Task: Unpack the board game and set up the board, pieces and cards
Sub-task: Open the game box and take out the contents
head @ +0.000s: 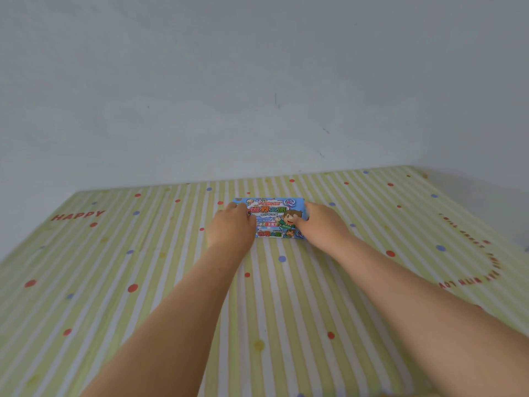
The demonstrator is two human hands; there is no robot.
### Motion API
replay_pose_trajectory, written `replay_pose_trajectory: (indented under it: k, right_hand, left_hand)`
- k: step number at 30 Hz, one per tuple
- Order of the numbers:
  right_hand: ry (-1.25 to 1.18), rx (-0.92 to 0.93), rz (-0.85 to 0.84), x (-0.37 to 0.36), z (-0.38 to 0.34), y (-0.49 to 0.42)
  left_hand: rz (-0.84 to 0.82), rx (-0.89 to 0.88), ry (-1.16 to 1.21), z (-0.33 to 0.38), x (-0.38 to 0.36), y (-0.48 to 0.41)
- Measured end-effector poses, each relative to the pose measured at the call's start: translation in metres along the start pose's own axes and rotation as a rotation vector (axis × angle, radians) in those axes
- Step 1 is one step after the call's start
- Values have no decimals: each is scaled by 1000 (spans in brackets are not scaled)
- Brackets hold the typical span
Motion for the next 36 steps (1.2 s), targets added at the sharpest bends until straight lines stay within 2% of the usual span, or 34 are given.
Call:
replay_pose_trajectory:
  k: [3,6,8,12,16,18,20,25,36]
  right_hand:
    - [45,-42,-21,1,10,14]
    - [19,-77,-33,6,18,28]
    - [-21,-70,-48,11,16,37]
    - [-46,-47,-85,13,11,46]
    - [-86,-71,-80,11,20,43]
    - [-137,-88,-78,9,28,42]
    - [-214,-99,-76,8,34,42]
    - [-401,-143,-73,5,44,43]
    - [-524,-175,-43,6,44,44]
  left_hand:
    - [42,-13,-90,6,7,11]
    - [4,-65,-300,20,12,18]
    - [-32,-90,-332,29,14,17]
    - [-148,-160,-54,45,-2,14]
    - [-339,-190,234,58,-25,21]
    - [-420,-172,245,58,-34,23]
    - [-457,-173,148,56,-42,20]
    - [-425,-226,-78,59,-52,17]
    - [-296,-218,-115,56,-40,15]
Point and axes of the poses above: each hand's wrist, its own y-axis away from the middle knuckle, its own x-axis out of the back of the hand, z = x × y, the point moved 10 cm from there along -y, towards the middle knuckle, and after that the axes turned 1 degree about z, right-handed, at the moved point
